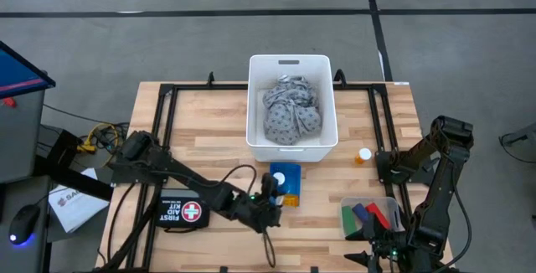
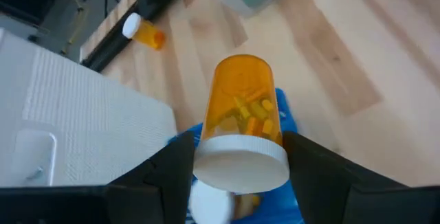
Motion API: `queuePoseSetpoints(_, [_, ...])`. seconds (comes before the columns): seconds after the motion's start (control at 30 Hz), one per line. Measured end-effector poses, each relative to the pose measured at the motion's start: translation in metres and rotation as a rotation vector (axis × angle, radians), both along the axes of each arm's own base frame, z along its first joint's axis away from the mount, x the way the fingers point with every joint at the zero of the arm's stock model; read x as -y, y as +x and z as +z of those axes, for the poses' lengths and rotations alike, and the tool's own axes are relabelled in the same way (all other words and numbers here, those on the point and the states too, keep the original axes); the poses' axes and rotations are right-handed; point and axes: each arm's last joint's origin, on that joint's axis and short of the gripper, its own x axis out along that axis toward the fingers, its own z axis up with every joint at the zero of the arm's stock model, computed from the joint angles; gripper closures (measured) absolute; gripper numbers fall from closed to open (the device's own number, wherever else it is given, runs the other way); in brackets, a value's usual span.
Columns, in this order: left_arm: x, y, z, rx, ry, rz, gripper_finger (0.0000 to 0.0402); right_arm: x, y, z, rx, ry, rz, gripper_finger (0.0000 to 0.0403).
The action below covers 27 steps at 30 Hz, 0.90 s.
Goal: Pick & place medical supplies in basket/bin
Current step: Put the bottom yellow pill bottle into the blue bin
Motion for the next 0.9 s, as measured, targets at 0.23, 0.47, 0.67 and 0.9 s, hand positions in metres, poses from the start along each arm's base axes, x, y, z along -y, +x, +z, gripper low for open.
queuePoseSetpoints(0.23, [0.009,0.032,-0.025,-0.123,0.145,-0.056,0.0209,0.0,0.0,0.0,0.0,-0.01,0.004,0.0143])
queuePoseSetpoints(0.47, [0.006,0.044,-0.033,-0.23,0.251,-0.037,0.0209,0.001,0.0,-0.001,-0.006,-0.019,0.009,0.0143])
queuePoseSetpoints(0.67, [0.002,0.043,-0.023,-0.228,0.251,-0.022,0.0208,0.001,0.0,-0.001,-0.004,-0.035,0.021,0.0143])
queuePoseSetpoints(0.9, [-0.002,0.039,-0.026,-0.278,0.245,0.006,0.0208,0.0,0.0,0.0,-0.002,-0.032,0.021,0.0143])
